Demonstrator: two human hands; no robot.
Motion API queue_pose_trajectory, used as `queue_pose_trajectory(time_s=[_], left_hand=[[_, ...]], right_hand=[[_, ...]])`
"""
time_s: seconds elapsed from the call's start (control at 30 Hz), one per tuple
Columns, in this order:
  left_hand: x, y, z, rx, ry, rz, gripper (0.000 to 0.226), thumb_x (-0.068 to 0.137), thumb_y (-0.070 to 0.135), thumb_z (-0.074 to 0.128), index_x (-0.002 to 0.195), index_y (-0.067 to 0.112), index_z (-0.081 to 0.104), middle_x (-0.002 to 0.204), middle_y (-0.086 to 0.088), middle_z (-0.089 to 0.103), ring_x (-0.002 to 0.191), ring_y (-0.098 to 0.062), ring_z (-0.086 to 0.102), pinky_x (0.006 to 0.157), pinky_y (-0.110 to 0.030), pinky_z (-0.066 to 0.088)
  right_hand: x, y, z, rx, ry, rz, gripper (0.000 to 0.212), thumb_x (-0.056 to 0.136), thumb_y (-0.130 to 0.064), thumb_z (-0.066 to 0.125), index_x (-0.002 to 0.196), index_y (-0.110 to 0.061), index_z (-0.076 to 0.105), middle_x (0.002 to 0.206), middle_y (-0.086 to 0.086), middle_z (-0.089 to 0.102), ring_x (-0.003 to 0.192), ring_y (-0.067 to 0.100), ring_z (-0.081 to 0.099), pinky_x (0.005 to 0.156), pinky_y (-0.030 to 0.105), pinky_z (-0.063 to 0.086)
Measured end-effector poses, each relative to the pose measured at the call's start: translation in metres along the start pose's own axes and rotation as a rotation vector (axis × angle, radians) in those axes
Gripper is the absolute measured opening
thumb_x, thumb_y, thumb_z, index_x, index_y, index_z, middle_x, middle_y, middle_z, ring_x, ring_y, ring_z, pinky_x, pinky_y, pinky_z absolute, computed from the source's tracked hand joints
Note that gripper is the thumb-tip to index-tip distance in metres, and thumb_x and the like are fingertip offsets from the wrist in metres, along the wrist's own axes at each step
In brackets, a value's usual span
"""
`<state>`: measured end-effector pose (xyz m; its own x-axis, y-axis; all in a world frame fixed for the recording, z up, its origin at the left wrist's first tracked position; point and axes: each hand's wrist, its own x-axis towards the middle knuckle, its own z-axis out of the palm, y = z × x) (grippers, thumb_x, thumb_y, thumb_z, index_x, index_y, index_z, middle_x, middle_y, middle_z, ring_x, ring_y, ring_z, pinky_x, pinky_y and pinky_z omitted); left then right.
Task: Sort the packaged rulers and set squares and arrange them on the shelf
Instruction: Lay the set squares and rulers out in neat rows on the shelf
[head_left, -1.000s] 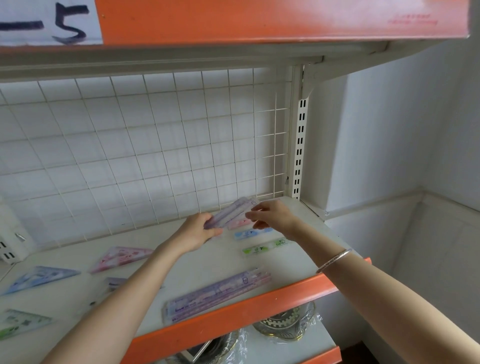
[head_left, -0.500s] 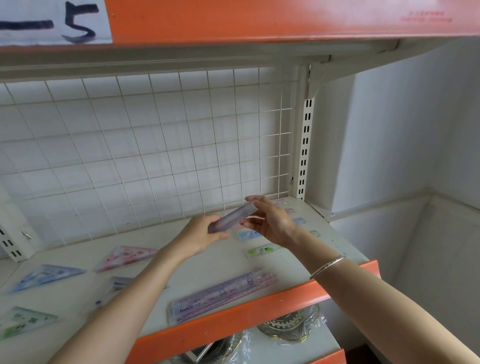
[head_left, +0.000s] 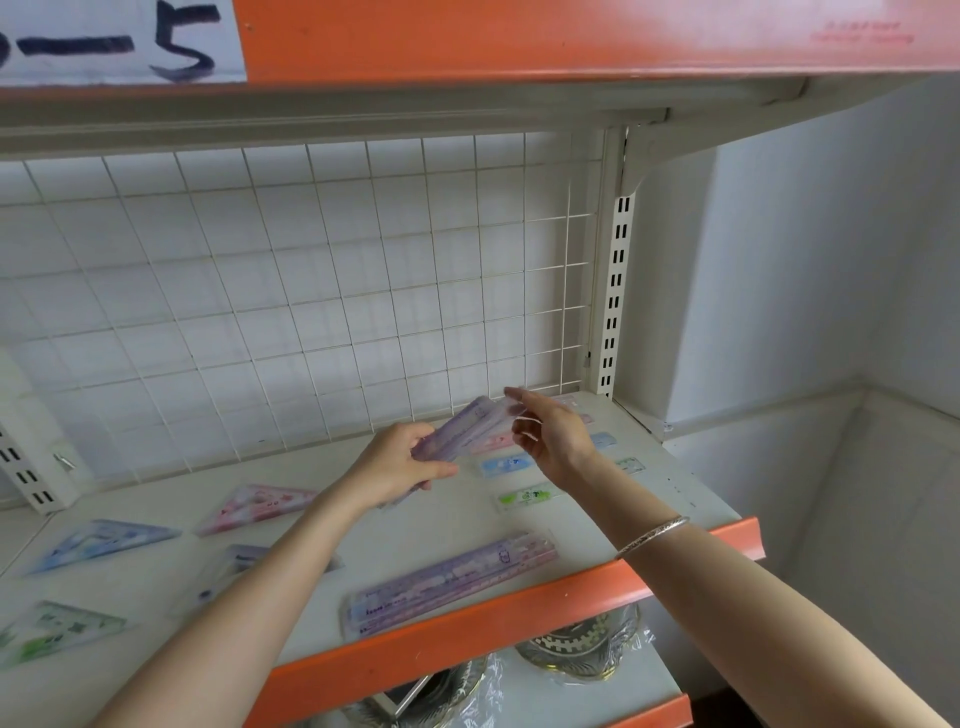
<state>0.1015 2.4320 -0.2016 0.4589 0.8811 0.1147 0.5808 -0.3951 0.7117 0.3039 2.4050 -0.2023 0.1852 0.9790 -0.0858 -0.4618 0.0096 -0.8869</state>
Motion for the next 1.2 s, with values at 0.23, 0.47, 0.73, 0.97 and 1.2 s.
queue_pose_trajectory(time_s=[0.23,0.47,0.73,0.97,1.2], left_hand=[[-0.001,-0.028,-0.019,0.045,0.095,-0.138,0.032,0.078,0.016,0.077,0.092,-0.006,0.057,0.063,-0.006,0.055,0.044,-0.006,0.054,0.054,-0.025,0.041],[0.001,-0.006,-0.013,-0.239,0.126,-0.171,0.016,0.082,0.007,0.072,0.087,0.000,0.059,0.054,-0.005,0.052,0.039,-0.005,0.049,0.043,-0.017,0.041],[-0.002,0.023,0.005,-0.383,-0.028,-0.194,0.022,0.084,0.011,0.071,0.091,0.007,0.050,0.067,-0.012,0.063,0.045,-0.017,0.059,0.045,-0.025,0.050],[-0.001,0.029,0.015,-0.400,0.013,-0.200,0.022,0.089,0.025,0.066,0.099,0.011,0.052,0.057,-0.001,0.047,0.041,-0.009,0.042,0.041,-0.021,0.038],[-0.001,0.035,0.006,-0.802,-0.109,-0.402,0.014,0.098,0.005,0.042,0.109,0.010,0.049,0.075,-0.010,0.055,0.058,-0.020,0.054,0.047,-0.026,0.051]], right_hand=[[0.003,-0.017,-0.024,0.086,0.203,-0.080,0.023,0.097,-0.003,0.043,0.082,-0.005,0.061,0.069,0.004,0.056,0.054,0.010,0.046,0.051,0.019,0.040],[-0.004,-0.016,-0.031,0.051,0.167,-0.070,0.020,0.094,-0.004,0.047,0.083,-0.002,0.063,0.065,0.005,0.055,0.050,0.010,0.042,0.050,0.020,0.037],[-0.010,-0.008,-0.026,0.025,0.019,-0.021,0.020,0.095,-0.010,0.047,0.091,-0.003,0.065,0.063,0.002,0.056,0.049,0.010,0.044,0.046,0.017,0.037],[-0.012,-0.007,-0.019,-0.047,-0.032,-0.025,0.019,0.095,-0.011,0.051,0.085,-0.006,0.066,0.064,0.003,0.056,0.047,0.010,0.044,0.041,0.016,0.035],[-0.013,-0.005,-0.016,-0.055,-0.041,-0.013,0.019,0.094,-0.011,0.051,0.083,-0.007,0.067,0.066,0.004,0.055,0.050,0.010,0.043,0.043,0.016,0.036]])
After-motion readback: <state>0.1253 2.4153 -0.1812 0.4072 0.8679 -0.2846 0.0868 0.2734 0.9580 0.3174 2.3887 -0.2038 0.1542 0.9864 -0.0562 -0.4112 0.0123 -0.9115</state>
